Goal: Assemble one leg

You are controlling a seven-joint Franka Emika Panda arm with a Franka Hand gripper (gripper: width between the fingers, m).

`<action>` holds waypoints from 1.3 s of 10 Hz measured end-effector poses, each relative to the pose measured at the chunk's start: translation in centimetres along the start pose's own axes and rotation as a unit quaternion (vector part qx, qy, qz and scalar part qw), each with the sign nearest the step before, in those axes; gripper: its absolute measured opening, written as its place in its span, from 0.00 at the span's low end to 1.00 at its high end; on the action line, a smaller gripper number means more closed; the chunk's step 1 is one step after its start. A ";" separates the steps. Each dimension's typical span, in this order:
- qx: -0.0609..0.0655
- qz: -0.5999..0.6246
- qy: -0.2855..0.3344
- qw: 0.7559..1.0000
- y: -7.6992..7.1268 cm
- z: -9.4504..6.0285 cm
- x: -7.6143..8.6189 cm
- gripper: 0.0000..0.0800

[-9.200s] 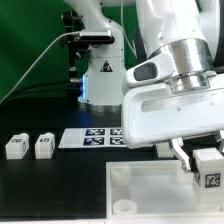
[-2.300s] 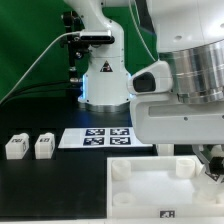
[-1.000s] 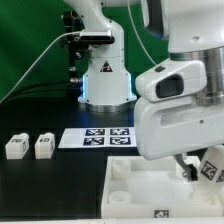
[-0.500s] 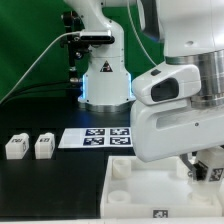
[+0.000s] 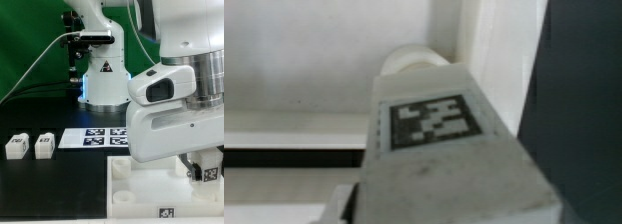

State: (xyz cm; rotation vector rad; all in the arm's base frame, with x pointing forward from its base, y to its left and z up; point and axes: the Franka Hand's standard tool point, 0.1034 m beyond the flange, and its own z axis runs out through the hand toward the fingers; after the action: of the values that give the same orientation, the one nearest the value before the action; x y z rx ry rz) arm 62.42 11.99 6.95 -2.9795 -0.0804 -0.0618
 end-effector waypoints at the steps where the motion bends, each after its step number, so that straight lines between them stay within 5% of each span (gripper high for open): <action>1: 0.000 0.011 0.000 1.000 0.0 0.0 0.0 0.37; 4: -0.018 0.225 0.005 0.974 0.7 0.1 0.2 0.37; 8: -0.001 0.460 0.010 0.888 1.9 0.0 0.5 0.37; 12: 0.019 0.677 0.003 0.736 0.4 0.0 0.5 0.37; 13: 0.020 0.695 0.003 0.719 0.3 0.0 0.5 0.37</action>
Offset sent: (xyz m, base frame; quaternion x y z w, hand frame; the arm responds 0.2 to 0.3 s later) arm 0.0093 0.0184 0.0007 -0.0264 -0.0001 0.3337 0.9423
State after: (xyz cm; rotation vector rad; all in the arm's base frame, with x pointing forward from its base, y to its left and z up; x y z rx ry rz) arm 62.99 11.68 6.89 -2.1776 1.9992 0.1145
